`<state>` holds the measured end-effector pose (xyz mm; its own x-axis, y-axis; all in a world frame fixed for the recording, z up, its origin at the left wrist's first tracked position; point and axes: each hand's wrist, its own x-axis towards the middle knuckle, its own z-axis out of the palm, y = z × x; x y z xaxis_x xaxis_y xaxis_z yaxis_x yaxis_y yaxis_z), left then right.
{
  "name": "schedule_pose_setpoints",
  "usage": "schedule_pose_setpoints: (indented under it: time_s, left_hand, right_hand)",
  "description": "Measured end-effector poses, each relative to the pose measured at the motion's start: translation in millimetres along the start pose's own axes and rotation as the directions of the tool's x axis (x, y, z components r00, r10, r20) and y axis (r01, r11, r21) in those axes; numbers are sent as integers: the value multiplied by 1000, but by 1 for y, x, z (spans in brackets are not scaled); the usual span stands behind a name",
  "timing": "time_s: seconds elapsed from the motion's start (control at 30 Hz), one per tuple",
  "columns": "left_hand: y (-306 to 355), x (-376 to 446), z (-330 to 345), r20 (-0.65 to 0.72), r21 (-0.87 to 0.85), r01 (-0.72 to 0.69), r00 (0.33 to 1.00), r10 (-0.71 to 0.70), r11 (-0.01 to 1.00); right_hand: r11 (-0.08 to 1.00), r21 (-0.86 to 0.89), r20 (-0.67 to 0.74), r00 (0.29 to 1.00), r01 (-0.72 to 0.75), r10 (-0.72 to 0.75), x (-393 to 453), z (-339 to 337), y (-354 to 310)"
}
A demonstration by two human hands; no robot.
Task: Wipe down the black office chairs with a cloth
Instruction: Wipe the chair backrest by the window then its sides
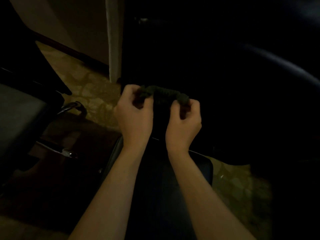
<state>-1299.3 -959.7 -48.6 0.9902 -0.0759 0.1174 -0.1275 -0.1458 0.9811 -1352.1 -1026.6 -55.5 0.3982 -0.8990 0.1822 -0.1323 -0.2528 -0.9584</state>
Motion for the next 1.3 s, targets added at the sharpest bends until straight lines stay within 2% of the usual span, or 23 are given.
schedule_pose_setpoints:
  time_s: [0.1,0.2,0.3,0.43,0.57,0.77,0.9,1.03,1.1,1.2,1.3]
  left_hand:
    - [-25,-22,11,-7,57,11,1000,-10,998]
    - [-54,-46,22,19,59,140,990,-141,988]
    - [-78,-61,33,85,100,207,973,-216,973]
    - [-92,-83,47,207,168,365,895,-395,916]
    - [-68,-87,64,191,73,289,935,-298,955]
    - [-14,-88,89,97,-57,122,988,-116,991]
    - [-29,-98,100,95,-32,177,980,-174,984]
    - [-55,-113,102,104,49,385,916,-388,922]
    - [-55,-112,103,89,28,438,894,-438,899]
    - [-30,-107,106,86,-32,414,908,-410,910]
    - [12,-96,113,101,-134,320,946,-308,938]
  right_hand:
    - [999,-50,10,1000,-8,8,-2,-5,21]
    - [992,-105,27,997,-65,68,-9,-16,52]
    - [971,-173,8,985,-166,170,-18,-35,88]
    - [922,-216,-39,947,-320,320,-25,-59,117]
    - [946,-131,-100,953,-297,286,-10,-78,98]
    - [995,-31,-220,972,-93,84,19,-98,53]
    - [990,-116,-190,980,-78,55,17,-97,71]
    - [956,-139,-144,961,-257,237,1,-99,102]
    - [940,-124,-134,944,-318,302,-1,-103,106]
    - [943,-92,-191,935,-320,299,9,-108,87]
    - [974,6,-263,939,-228,222,31,-114,46]
